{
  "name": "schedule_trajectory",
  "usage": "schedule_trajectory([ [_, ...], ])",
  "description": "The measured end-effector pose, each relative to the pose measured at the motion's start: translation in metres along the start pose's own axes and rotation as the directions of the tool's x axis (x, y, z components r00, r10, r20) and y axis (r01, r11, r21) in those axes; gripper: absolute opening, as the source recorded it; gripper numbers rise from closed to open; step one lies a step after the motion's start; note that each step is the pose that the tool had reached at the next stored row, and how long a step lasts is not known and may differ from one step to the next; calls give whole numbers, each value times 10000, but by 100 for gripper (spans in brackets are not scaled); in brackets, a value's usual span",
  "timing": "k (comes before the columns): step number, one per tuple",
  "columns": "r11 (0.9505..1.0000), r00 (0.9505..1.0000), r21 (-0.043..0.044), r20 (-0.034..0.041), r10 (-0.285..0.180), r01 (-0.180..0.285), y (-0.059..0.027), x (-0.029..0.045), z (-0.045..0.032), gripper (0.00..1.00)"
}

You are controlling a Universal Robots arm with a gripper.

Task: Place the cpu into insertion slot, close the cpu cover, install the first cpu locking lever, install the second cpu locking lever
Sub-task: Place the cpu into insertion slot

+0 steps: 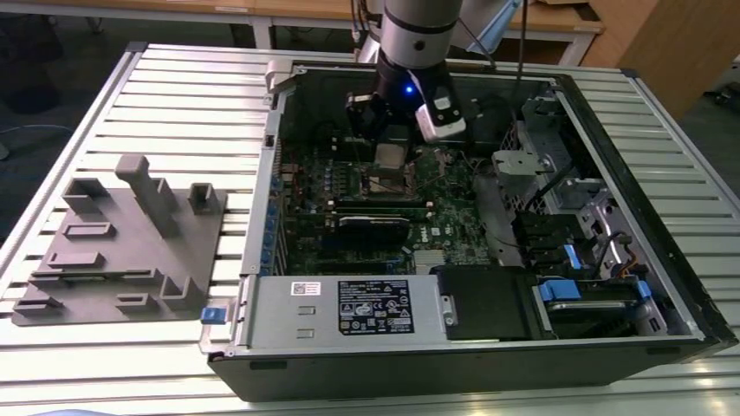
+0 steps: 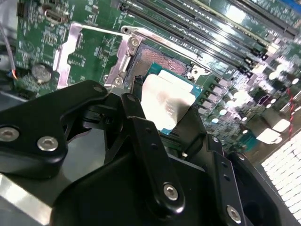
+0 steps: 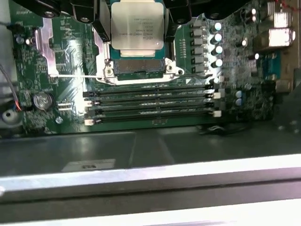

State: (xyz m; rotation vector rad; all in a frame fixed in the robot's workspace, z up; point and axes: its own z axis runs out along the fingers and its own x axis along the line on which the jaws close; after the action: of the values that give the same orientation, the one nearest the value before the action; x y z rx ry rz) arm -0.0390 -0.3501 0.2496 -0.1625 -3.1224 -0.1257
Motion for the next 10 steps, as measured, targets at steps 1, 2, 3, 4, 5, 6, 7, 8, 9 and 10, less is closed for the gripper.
schedule_trajectory([
  [1,9998,9998,-3,14,181,-181,0,0,4,54],
  [2,9994,9994,-6,28,359,-359,-1,0,8,54],
  [3,9986,9985,-10,42,538,-538,-1,0,12,54],
  [4,9973,9973,-14,58,734,-734,-1,0,16,54],
  [5,9958,9958,-18,72,911,-911,-2,-1,21,54],
  [6,9940,9940,-23,86,1091,-1091,-2,-1,25,54],
  [7,9919,9919,-28,100,1267,-1267,-2,-1,29,54],
  [8,9895,9894,-32,113,1447,-1446,-3,-1,33,54],
  [9,9867,9867,-37,127,1623,-1623,-3,-1,37,54],
  [10,9835,9834,-43,142,1811,-1810,-3,-1,41,54],
])
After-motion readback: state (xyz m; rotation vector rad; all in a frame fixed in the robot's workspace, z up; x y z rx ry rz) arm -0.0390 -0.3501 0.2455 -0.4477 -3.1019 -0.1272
